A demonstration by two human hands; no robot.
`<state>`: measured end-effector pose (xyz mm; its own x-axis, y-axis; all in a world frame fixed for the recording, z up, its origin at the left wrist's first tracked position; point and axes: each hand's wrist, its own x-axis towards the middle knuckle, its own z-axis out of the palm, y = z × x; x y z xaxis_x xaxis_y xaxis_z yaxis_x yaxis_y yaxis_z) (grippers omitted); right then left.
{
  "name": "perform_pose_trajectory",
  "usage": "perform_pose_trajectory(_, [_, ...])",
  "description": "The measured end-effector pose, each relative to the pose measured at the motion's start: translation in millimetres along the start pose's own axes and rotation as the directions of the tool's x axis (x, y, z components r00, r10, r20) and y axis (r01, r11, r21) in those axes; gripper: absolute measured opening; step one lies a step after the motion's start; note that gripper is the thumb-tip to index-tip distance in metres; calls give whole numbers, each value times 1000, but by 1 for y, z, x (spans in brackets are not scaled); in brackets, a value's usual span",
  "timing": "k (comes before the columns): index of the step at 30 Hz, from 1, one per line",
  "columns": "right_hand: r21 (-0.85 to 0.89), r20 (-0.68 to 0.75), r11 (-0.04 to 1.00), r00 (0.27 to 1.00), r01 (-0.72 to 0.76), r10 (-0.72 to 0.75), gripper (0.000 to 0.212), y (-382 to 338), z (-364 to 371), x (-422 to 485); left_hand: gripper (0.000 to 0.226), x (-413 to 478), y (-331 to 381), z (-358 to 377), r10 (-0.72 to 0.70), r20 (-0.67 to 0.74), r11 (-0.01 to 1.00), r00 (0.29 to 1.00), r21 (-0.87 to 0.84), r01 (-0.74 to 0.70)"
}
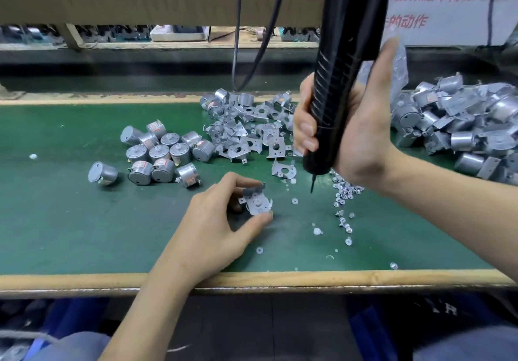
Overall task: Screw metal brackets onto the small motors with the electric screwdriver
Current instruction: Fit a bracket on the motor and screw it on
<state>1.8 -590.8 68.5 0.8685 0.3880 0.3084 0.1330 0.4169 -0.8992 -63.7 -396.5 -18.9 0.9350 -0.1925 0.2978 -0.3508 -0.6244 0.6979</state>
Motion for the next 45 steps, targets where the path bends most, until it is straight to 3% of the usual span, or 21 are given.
perform_pose_trajectory(4, [-44,-68,997,996,-59,56,83,7,-17,-12,18,2,1,2,-11,-48,999,999,-37,9])
perform_pose_trajectory(11, [-41,-66,995,994,-92,89,83,-1,-28,-24,18,3,2,3,-24,-54,998,998,-57,21])
perform_pose_trajectory(23, [-46,-71,992,991,-120,117,85,4,-31,-33,44,2,-3,1,-39,-1,999,999,-16,39])
perform_pose_trajectory(45, [-47,-94,991,988,-129,124,83,13,-28,-31,46,3,-5,1,-26,-4,1000,1000,-2,26])
